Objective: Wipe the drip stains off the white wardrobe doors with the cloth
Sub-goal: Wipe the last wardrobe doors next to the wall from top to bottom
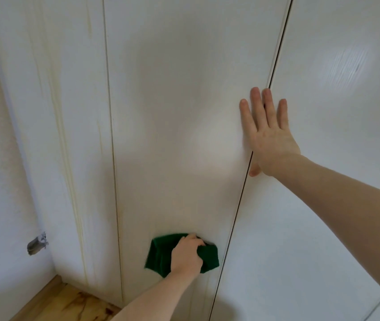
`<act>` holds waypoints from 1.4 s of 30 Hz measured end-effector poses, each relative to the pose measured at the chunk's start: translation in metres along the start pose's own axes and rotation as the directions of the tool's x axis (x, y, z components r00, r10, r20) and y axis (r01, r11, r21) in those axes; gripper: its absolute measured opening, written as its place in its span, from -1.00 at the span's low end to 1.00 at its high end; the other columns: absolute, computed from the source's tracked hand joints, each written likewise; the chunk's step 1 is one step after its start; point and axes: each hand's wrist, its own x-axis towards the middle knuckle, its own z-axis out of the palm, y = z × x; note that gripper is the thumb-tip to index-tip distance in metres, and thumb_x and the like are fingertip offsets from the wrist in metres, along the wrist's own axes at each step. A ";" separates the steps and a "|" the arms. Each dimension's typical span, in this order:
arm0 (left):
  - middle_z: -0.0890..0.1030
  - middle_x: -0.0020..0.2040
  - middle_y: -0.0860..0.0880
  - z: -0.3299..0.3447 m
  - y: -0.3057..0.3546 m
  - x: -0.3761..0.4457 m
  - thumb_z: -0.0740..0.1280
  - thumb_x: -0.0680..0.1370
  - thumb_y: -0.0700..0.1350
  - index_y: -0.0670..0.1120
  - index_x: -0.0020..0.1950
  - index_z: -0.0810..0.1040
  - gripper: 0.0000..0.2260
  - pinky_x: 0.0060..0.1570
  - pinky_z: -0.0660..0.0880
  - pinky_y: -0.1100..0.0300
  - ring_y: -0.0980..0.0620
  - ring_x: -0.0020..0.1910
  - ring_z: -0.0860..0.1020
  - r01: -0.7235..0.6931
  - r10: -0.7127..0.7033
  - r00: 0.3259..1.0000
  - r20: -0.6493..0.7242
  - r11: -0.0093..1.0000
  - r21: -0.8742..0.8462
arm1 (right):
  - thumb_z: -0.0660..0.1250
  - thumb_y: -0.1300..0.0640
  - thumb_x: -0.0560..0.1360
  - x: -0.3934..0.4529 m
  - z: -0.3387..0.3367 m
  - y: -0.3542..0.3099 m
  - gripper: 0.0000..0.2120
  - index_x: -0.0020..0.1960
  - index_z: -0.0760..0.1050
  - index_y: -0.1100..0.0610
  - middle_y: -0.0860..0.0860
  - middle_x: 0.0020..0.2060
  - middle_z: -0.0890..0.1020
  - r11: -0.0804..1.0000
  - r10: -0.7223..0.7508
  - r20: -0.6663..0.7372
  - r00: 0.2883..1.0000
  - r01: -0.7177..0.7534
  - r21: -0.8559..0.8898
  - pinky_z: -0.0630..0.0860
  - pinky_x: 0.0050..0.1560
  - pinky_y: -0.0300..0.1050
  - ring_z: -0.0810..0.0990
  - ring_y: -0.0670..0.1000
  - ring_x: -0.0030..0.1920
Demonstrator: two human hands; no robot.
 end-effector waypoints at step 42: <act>0.27 0.25 0.01 -0.054 0.050 0.021 0.38 0.56 -0.12 0.02 0.24 0.34 -0.68 0.37 0.33 -0.04 -0.04 0.22 0.36 0.189 -0.344 0.934 -0.100 0.709 -0.679 | 0.66 -0.33 0.08 -0.002 -0.007 -0.003 0.68 0.51 -0.59 0.30 0.35 0.50 -0.50 1.000 0.011 0.040 0.999 -0.011 0.012 -0.24 0.56 0.41 -0.42 0.40 0.55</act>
